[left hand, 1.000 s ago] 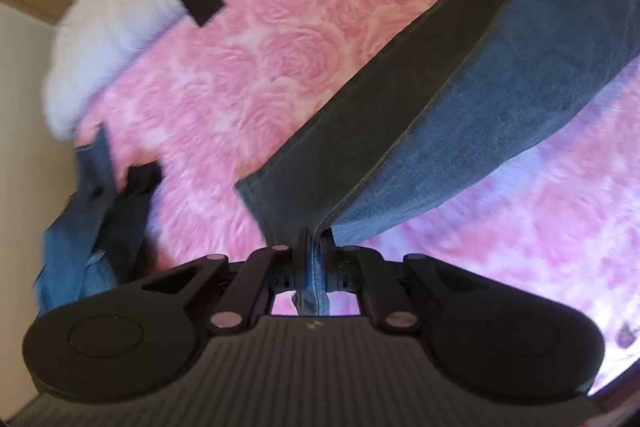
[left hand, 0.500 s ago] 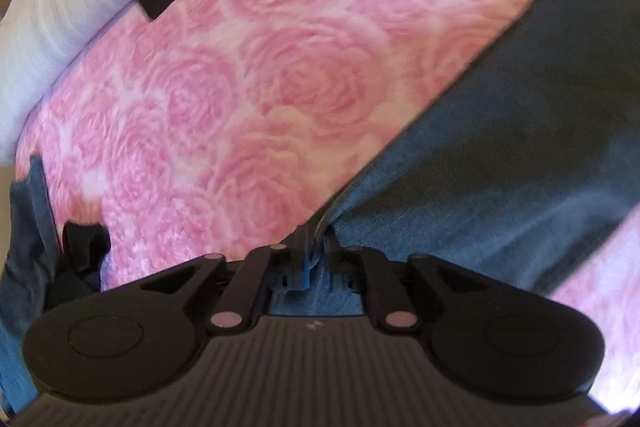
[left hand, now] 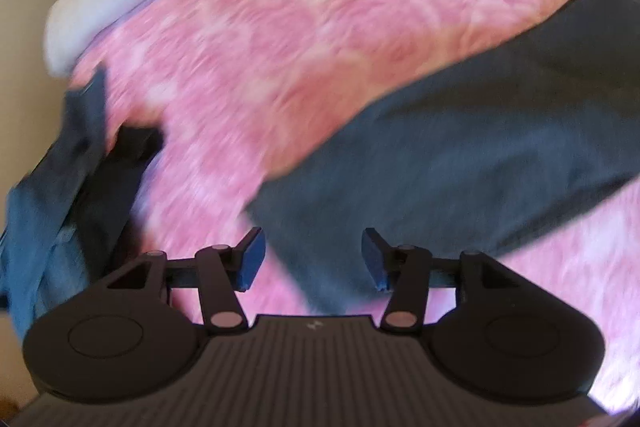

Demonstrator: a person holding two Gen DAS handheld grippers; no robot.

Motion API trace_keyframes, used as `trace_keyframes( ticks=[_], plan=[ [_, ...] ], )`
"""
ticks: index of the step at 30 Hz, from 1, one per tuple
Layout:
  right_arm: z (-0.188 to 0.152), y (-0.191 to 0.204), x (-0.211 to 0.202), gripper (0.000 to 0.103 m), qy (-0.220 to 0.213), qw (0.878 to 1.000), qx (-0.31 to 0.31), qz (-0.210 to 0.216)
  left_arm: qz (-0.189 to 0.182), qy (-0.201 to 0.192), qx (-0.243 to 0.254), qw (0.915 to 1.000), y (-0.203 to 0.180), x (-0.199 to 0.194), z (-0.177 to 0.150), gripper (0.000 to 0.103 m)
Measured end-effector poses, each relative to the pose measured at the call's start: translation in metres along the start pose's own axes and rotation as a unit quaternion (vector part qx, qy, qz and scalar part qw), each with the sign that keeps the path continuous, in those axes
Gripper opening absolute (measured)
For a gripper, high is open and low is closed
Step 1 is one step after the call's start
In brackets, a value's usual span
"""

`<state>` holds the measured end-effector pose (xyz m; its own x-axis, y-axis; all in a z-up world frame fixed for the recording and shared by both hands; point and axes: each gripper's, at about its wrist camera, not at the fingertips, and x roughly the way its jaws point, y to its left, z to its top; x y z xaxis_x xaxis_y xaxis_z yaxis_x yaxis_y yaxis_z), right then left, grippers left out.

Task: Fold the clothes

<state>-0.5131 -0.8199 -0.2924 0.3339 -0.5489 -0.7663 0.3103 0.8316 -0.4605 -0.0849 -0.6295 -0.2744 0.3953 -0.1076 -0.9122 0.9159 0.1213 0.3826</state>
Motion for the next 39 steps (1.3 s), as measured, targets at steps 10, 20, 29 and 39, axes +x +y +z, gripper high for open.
trace_keyframes(
  ticks=[10, 20, 29, 39],
  plan=[
    [-0.004, 0.092, -0.107, 0.054, -0.026, 0.991, 0.077, 0.108, -0.021, -0.001, -0.049, 0.9986, -0.001, -0.065, -0.095, 0.065],
    [0.072, 0.213, -0.161, 0.054, -0.042, 0.984, 0.062, 0.159, 0.018, -0.135, 0.281, 0.9499, -0.046, 0.004, -0.134, 0.052],
    [0.149, 0.305, -0.116, 0.054, 0.066, 0.986, 0.129, 0.082, -0.010, -0.228, 0.497, 0.8369, -0.036, 0.102, -0.159, 0.022],
    [0.222, 0.352, -0.108, 0.054, 0.064, 0.987, 0.108, 0.097, -0.109, -0.251, 0.403, 0.8735, 0.042, 0.084, -0.139, 0.006]
  ],
)
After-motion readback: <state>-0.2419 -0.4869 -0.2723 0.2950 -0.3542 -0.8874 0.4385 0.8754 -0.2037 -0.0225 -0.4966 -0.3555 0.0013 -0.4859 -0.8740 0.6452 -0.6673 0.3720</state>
